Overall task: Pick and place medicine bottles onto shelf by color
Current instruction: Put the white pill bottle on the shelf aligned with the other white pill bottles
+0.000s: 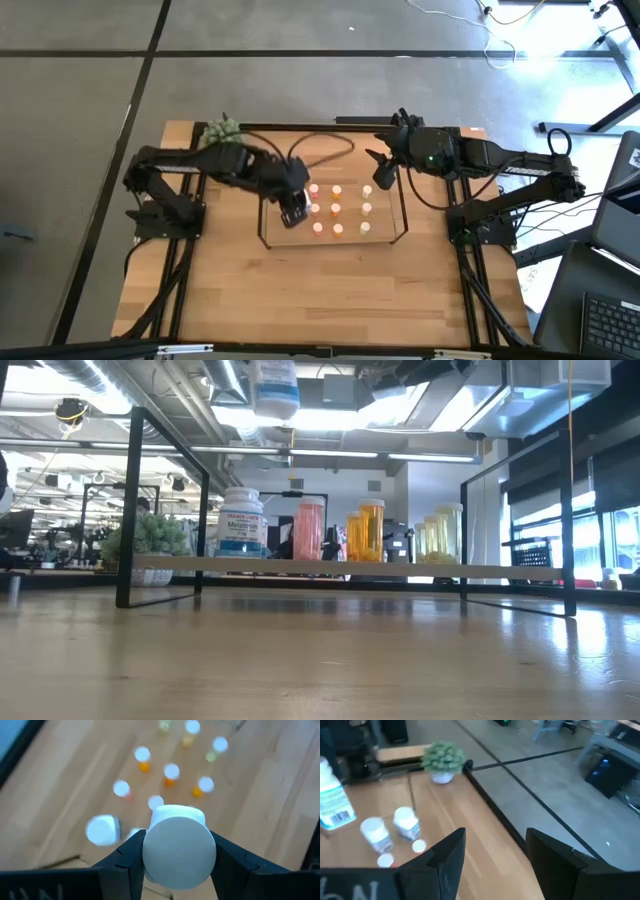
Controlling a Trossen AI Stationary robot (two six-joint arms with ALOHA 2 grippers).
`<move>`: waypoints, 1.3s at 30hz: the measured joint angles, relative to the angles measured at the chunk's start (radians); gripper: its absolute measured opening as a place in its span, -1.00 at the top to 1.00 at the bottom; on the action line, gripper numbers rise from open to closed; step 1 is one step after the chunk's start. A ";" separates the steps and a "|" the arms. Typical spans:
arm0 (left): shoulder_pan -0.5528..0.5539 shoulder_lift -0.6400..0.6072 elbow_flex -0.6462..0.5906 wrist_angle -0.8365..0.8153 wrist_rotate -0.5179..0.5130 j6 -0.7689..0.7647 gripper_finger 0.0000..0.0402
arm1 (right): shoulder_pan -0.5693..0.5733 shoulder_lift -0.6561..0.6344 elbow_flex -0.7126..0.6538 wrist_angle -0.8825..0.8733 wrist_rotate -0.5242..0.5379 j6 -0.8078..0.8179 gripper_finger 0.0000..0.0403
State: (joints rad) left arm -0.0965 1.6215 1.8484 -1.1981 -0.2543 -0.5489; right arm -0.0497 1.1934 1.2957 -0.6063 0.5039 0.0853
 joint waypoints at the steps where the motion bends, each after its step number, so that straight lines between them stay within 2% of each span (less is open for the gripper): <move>1: -0.019 0.005 0.000 -0.009 -0.002 -0.017 0.19 | 0.000 0.000 0.000 -0.002 -0.026 -0.023 -0.05; 4: -0.069 0.027 0.000 -0.028 -0.005 -0.063 0.19 | 0.000 0.000 0.000 0.001 -0.145 -0.106 -0.05; 9: -0.141 0.063 -0.001 -0.076 -0.002 -0.126 0.19 | 0.000 0.000 0.000 0.005 -0.407 -0.184 -0.05; 13: -0.184 0.101 0.000 -0.107 0.003 -0.149 0.19 | 0.000 0.000 0.000 0.006 -0.521 -0.214 -0.05; 20: -0.216 0.180 -0.001 -0.169 -0.019 -0.146 0.19 | 0.000 -0.001 0.000 -0.009 -0.591 -0.270 -0.05; 25: -0.217 0.196 -0.063 -0.174 -0.017 -0.156 0.19 | 0.000 -0.001 0.000 -0.024 -0.685 -0.306 -0.05; 32: -0.210 0.196 -0.138 -0.083 -0.019 -0.145 0.19 | 0.000 -0.001 0.000 -0.029 -0.682 -0.304 -0.05; 39: -0.210 0.193 -0.211 0.019 -0.059 -0.045 0.19 | 0.000 -0.001 0.000 -0.029 -0.682 -0.304 -0.05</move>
State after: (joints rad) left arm -0.3067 1.8145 1.6373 -1.1791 -0.3133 -0.5941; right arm -0.0498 1.1927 1.2957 -0.6357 -0.1783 -0.2186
